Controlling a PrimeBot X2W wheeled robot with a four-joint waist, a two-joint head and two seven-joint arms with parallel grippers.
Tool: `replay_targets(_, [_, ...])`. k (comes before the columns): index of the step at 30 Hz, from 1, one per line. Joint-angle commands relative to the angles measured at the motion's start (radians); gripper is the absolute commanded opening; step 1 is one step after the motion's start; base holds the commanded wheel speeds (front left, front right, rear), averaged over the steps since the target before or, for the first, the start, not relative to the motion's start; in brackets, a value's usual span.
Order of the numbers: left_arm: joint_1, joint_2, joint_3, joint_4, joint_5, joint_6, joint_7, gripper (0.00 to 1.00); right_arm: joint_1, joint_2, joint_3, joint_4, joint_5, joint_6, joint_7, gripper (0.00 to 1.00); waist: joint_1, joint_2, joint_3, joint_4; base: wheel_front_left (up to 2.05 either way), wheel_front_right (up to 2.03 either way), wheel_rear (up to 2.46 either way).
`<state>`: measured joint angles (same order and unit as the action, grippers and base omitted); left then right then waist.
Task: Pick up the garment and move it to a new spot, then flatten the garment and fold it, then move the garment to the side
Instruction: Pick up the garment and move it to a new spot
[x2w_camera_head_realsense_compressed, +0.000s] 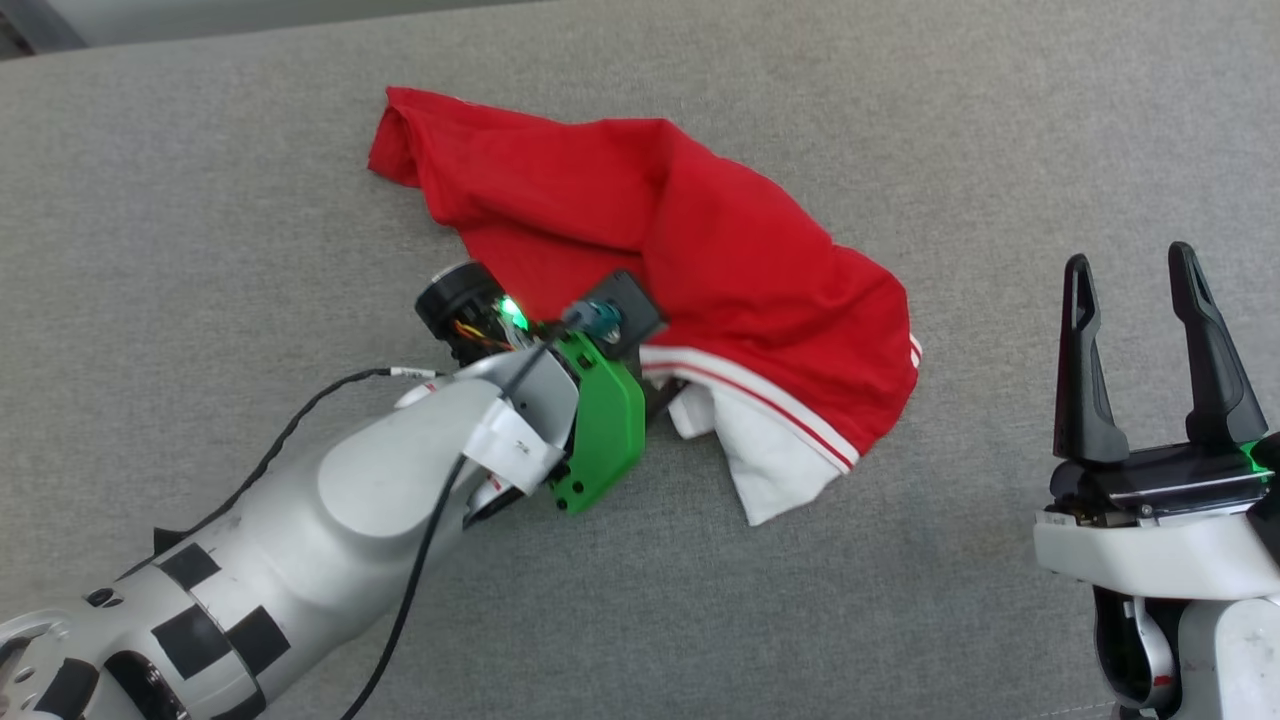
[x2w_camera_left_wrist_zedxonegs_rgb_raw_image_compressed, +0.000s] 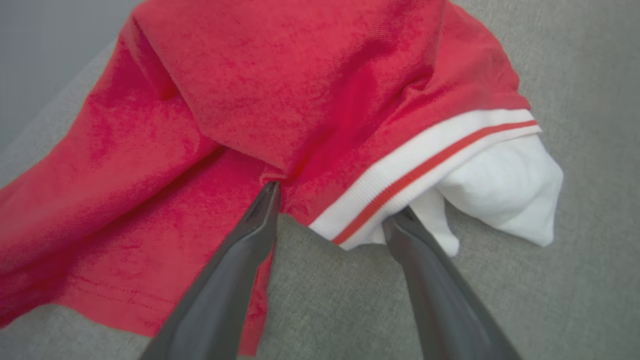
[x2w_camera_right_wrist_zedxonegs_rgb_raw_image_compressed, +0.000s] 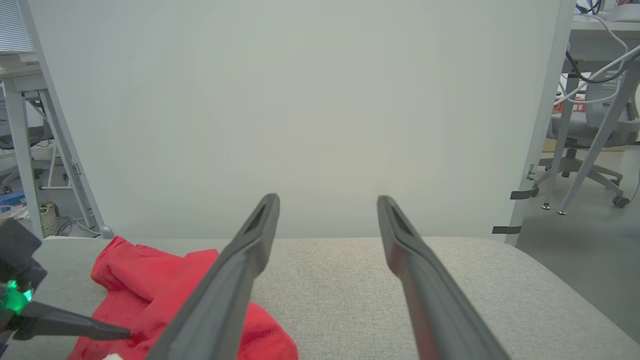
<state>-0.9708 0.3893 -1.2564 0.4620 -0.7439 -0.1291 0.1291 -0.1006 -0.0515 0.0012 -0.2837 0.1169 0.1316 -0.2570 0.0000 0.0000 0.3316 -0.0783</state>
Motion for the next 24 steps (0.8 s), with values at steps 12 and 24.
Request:
replay_targets(12, [0.124,0.068,0.195,0.016,0.015,0.238,-0.381,1.00,0.109,0.001,-0.020,0.032,-0.010,-0.001,-0.005,1.00,0.0000,0.0000,-0.175,0.098,0.00,0.00,0.00])
replay_targets(24, [0.545,0.102,0.638,-0.296,0.236,0.476,-0.391,1.00,0.168,0.001,-0.048,0.064,-0.009,-0.001,-0.005,1.00,0.0000,0.0000,-0.252,0.139,0.00,0.00,0.00])
